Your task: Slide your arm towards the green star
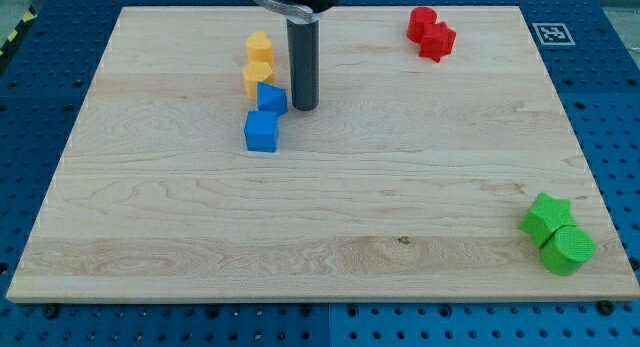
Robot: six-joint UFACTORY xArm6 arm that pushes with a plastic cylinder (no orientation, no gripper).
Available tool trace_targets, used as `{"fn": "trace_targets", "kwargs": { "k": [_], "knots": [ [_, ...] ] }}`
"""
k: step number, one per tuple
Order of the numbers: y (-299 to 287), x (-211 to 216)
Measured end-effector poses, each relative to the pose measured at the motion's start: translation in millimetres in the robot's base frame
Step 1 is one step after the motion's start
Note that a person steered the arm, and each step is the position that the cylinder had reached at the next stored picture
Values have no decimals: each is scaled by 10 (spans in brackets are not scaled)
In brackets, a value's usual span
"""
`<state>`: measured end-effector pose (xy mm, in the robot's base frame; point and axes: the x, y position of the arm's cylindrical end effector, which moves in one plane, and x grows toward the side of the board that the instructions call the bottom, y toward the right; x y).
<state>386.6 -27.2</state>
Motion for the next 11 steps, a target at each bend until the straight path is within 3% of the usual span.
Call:
{"fn": "trace_targets", "kwargs": {
  "k": [3,5,8,9,11],
  "knots": [
    [-68,0],
    [826,19],
    [936,75],
    [1225,469],
    [3043,821]
  ]
}}
